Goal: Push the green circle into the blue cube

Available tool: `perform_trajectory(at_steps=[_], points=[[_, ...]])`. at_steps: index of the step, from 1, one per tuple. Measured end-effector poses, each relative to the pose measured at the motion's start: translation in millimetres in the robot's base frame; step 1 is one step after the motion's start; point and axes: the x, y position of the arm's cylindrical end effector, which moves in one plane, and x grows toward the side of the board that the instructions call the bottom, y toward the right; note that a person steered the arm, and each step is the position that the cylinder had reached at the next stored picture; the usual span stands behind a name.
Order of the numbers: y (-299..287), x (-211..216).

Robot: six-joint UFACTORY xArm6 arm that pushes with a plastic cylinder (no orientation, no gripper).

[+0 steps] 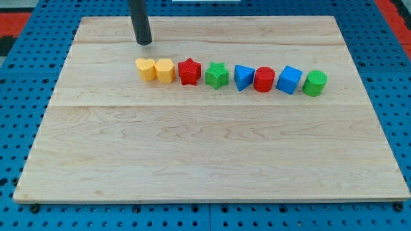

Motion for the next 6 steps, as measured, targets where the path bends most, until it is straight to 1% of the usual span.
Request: perform_trajectory(at_steps=[4,5,6], points=[[-1.1,0.2],[34.5,-22.0],[122.3,-25.8]])
